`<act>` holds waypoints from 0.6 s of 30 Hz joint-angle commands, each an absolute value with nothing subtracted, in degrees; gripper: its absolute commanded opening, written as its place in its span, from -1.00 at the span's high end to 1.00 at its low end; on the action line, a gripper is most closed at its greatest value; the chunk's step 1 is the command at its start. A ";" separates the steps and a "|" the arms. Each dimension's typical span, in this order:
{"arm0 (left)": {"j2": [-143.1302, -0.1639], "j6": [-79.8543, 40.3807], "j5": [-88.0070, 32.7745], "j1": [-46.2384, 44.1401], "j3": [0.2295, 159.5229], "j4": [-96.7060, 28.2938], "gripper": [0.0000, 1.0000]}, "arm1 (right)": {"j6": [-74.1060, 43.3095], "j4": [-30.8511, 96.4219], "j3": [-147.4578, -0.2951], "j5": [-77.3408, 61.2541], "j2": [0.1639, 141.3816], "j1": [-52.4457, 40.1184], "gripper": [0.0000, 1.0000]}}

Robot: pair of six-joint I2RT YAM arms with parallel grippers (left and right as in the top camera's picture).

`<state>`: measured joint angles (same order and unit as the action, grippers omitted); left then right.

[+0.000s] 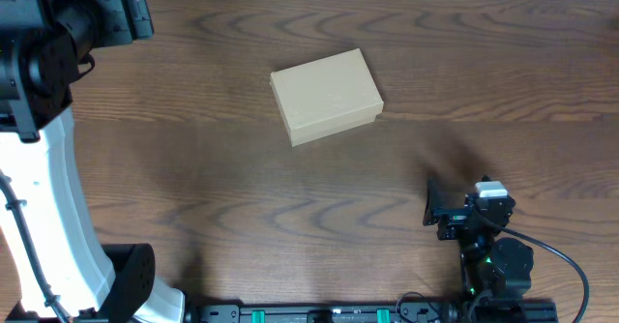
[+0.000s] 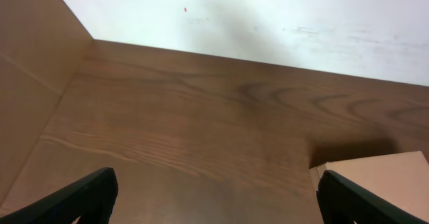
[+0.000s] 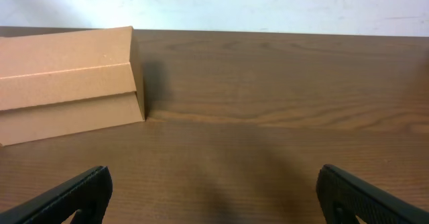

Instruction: Pack container

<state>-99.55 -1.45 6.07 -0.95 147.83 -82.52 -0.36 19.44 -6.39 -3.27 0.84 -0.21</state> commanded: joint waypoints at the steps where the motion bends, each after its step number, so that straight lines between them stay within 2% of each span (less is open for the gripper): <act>1: -99.85 -1.23 6.57 -0.71 148.00 -82.70 -0.91 | -0.16 19.46 -5.89 -3.22 0.32 0.34 -0.98; 12: -99.55 -1.26 6.57 -0.78 147.89 -82.72 -0.92 | -0.16 19.46 -5.89 -3.25 0.32 0.34 -0.98; 18: -93.65 -1.26 6.57 -0.78 144.24 -82.67 -0.91 | -0.16 19.46 -5.89 -3.25 0.32 0.34 -0.99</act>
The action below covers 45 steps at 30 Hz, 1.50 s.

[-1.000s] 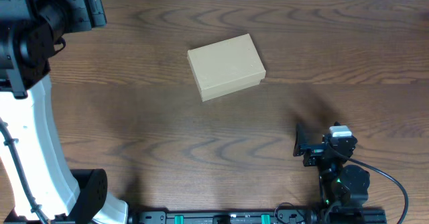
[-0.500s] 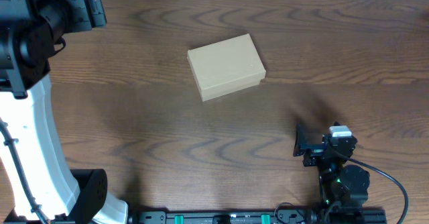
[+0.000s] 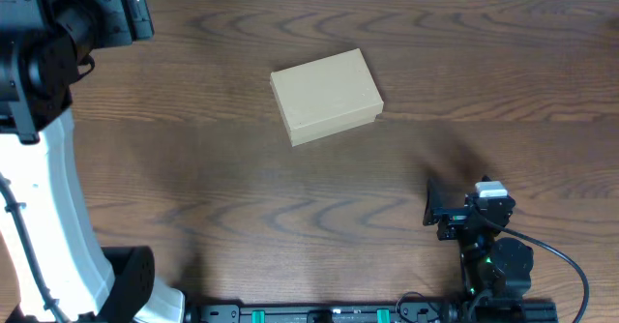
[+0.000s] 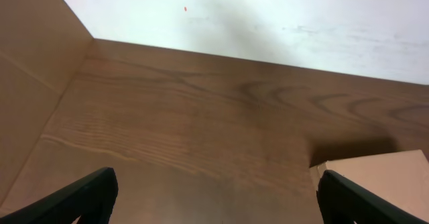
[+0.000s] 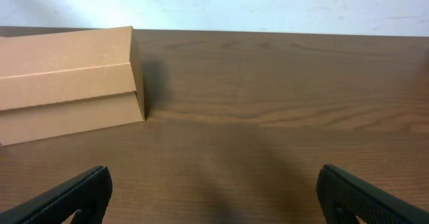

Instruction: Pack container

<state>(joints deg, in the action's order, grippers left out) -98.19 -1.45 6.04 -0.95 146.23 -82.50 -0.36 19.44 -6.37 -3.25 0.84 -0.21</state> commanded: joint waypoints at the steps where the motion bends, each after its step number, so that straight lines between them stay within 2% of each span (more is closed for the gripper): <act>1: -91.83 -1.23 6.57 -0.78 142.19 -82.67 -0.91 | -0.16 19.46 -5.89 -3.22 0.32 0.34 -0.98; 5: -83.29 -1.23 6.83 -0.78 128.73 -71.77 -0.91 | -0.16 19.46 -5.89 -3.25 0.32 0.34 -0.98; 17: -56.07 -1.23 6.83 -0.78 77.21 -17.80 -0.91 | -0.16 19.46 -5.89 -3.25 0.32 0.34 -0.99; 22: -46.26 -1.23 6.83 -0.78 59.09 -2.70 -0.92 | -0.16 19.46 -5.89 -3.25 0.32 0.34 -0.99; 32: -26.57 -1.26 6.79 -0.78 33.69 1.61 -0.91 | -0.16 19.46 -5.89 -3.22 0.32 0.34 -0.99; 45: -6.87 -2.17 5.93 -0.78 11.25 3.31 -0.91 | -0.16 19.46 -5.89 -3.25 0.32 0.34 -0.98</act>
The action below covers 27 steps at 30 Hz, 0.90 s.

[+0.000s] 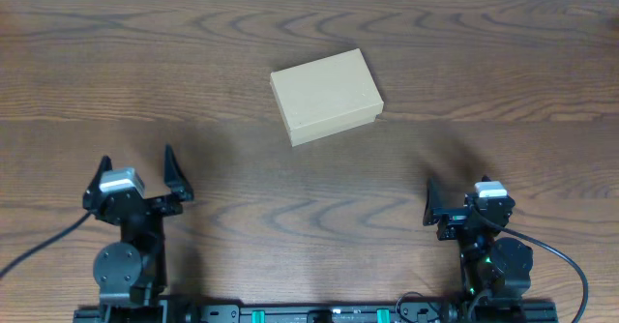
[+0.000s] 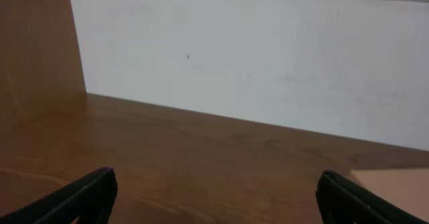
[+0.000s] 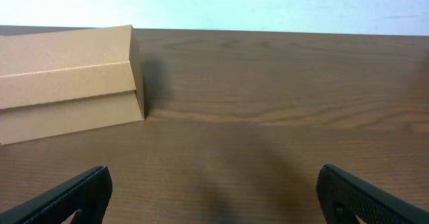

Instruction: Pack container

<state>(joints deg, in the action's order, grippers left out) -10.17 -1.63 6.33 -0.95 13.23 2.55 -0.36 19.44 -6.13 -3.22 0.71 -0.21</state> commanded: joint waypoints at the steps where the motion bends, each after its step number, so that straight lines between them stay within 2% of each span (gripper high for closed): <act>1: -5.82 -2.15 5.93 -0.78 10.39 3.31 -0.91 | -0.16 19.46 -5.89 -3.22 0.32 0.34 -0.98; 9: -0.14 -2.15 5.96 -0.78 5.65 3.49 -0.91 | -0.16 19.46 -5.89 -3.22 0.32 0.34 -0.99; 27: -0.19 -2.13 5.96 -0.78 3.44 2.85 -0.91 | -0.16 19.46 -5.89 -3.25 0.32 0.34 -0.98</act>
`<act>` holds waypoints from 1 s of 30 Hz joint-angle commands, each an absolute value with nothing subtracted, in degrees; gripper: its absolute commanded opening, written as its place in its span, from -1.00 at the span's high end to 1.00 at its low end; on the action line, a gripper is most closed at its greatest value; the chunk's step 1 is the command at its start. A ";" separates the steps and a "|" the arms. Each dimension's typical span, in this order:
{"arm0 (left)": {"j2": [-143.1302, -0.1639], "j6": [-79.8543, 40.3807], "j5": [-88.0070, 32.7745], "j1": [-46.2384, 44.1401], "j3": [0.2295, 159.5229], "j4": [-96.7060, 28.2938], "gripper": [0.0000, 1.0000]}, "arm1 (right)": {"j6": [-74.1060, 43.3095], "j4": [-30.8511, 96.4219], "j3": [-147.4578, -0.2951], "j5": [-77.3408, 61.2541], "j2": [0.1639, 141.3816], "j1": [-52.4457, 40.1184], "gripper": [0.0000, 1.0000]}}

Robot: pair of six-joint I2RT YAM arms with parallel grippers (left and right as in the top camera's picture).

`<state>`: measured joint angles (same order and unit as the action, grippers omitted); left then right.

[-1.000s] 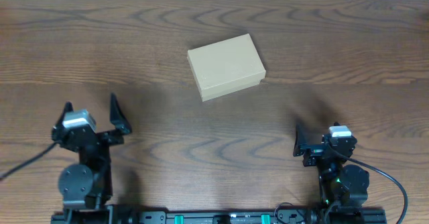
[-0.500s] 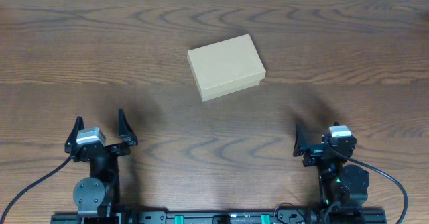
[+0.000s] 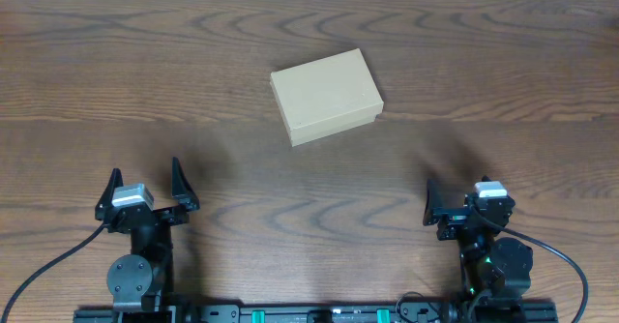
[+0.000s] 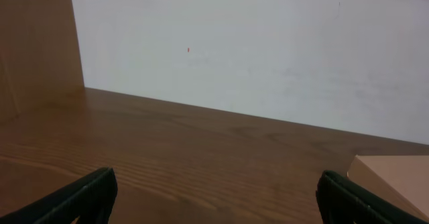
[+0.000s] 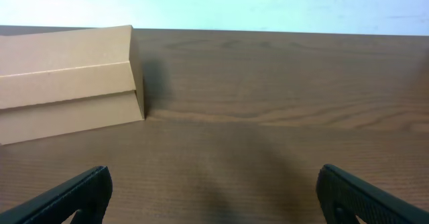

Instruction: Pack container

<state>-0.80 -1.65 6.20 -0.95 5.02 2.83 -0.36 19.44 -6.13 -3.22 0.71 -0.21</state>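
A closed tan cardboard box (image 3: 326, 96) lies on the wooden table (image 3: 503, 62), slightly turned, back of centre. In the right wrist view the box (image 5: 67, 83) sits far ahead to the left; in the left wrist view only a corner of the box (image 4: 395, 178) shows at the right edge. My left gripper (image 3: 147, 180) rests low at the front left, open, nothing between its fingers (image 4: 87, 196). At the front right my right gripper (image 3: 459, 199) is open and empty too, its fingers (image 5: 355, 197) spread wide.
A white wall (image 4: 255, 56) runs behind the table's far edge. A brown wooden panel (image 4: 33, 43) stands at the left side in the left wrist view. Cables trail from both arm bases at the front edge.
My left gripper has shifted slightly to the right at the front edge, and the box corner shows more in its view. The right arm and the box have not moved.
My left arm stood raised over the table's far left corner, its gripper open and looking down at the wood. Later it was folded low at the front left, facing the wall, where it still is. The box and right arm stayed put throughout.
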 commanded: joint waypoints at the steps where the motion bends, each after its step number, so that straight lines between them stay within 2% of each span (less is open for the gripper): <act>1: -0.19 -2.13 5.98 -0.78 2.83 2.85 -0.91 | -0.16 19.46 -5.89 -3.22 0.32 0.34 -0.98; 16: -0.23 -2.13 5.98 -0.78 0.27 -3.77 -0.92 | -0.16 19.46 -5.89 -3.25 0.32 0.34 -0.99; 30: -0.25 -2.13 5.98 -0.78 0.27 -3.75 -0.91 | -0.16 19.46 -5.89 -3.25 0.32 0.34 -0.98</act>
<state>-0.73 -1.67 5.76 -0.95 1.32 -1.08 -0.36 19.46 -6.09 -3.20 0.67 -0.21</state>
